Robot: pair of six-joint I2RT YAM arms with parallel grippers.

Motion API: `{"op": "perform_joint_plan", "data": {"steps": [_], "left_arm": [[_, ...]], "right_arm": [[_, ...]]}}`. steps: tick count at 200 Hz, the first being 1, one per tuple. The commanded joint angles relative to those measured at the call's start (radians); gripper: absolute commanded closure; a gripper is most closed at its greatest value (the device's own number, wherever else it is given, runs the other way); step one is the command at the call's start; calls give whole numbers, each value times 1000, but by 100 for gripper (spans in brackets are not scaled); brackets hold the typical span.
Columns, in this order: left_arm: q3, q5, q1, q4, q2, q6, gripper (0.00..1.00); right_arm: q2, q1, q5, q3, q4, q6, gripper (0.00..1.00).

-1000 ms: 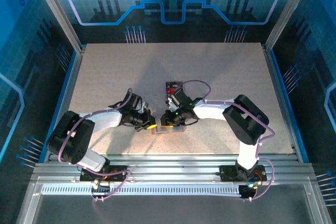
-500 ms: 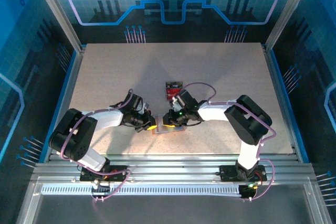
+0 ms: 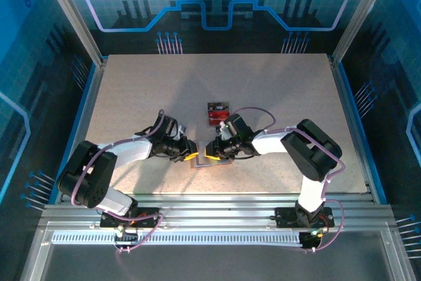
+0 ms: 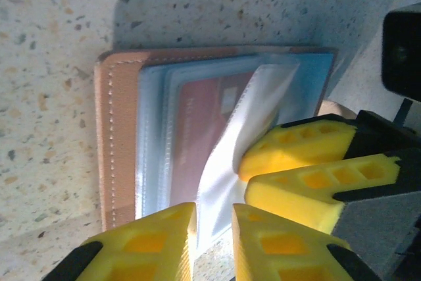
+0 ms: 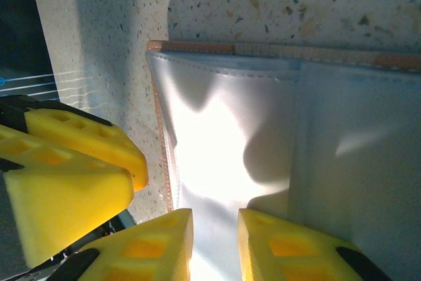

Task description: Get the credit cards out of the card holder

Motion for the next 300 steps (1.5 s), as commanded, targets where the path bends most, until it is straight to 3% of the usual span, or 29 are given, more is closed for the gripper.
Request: {"op": "perform_joint_plan", "data": {"steps": [1, 45, 111, 217, 261, 300], "left_arm": [[20, 14, -7, 19, -12, -20, 76], [35, 22, -13, 35, 36, -17, 67], [66, 29, -29, 54, 87, -21, 65], [66, 26, -41, 65, 120, -33, 65], [64, 44, -41, 93, 116, -46, 74], [76, 48, -43, 79, 107, -40, 75]], "right_arm": [[3, -14, -19, -21, 35, 18, 76], [0, -20, -28, -29, 42, 22, 76], [-5, -26, -34, -42, 42, 26, 76], [-9, -28, -41, -42, 71, 31, 76], [-20, -29, -46, -34, 70, 39, 75], [-87, -29, -19, -20, -22, 16, 72]]}}
